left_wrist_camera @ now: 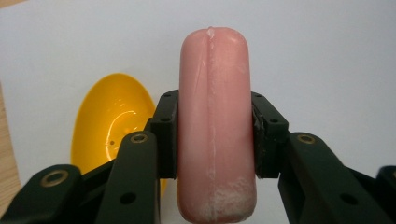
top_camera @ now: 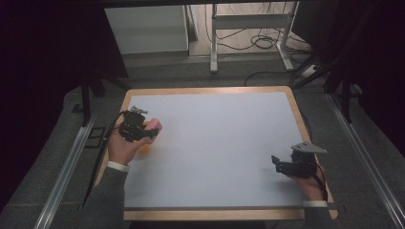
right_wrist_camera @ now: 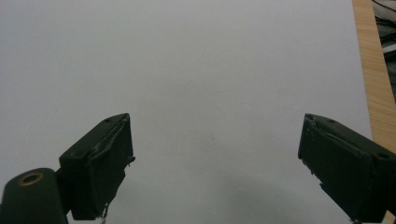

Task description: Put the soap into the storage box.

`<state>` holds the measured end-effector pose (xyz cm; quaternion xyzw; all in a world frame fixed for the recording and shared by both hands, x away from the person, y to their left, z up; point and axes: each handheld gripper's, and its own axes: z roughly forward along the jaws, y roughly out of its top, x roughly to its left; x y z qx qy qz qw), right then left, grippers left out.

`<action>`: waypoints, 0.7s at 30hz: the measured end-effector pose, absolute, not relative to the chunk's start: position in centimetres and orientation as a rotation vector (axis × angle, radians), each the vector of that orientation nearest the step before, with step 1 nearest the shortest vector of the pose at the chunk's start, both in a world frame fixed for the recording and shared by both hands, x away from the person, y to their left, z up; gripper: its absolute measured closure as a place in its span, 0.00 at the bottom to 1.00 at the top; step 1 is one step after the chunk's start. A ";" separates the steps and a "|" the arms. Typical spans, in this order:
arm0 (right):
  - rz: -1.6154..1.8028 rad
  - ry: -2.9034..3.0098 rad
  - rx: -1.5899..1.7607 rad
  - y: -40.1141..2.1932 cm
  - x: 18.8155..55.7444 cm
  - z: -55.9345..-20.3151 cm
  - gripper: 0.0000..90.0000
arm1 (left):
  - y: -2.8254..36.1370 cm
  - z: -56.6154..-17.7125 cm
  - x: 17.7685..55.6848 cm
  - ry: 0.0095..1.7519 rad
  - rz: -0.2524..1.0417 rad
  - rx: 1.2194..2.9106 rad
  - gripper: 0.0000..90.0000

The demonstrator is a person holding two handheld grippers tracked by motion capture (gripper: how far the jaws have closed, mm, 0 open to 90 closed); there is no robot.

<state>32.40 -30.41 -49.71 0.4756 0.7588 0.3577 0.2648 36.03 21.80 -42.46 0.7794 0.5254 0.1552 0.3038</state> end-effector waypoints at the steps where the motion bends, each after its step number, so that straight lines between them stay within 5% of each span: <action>1: 0.966 2.050 1.286 -30.4 32.4 -49.7 0.11 | 21.9 -42.5 36.0 1.394 0.413 2.066 0.67; 21: 0.966 2.049 1.289 -30.5 32.4 -49.7 0.11 | 23.9 -43.1 36.6 1.462 0.409 2.052 0.67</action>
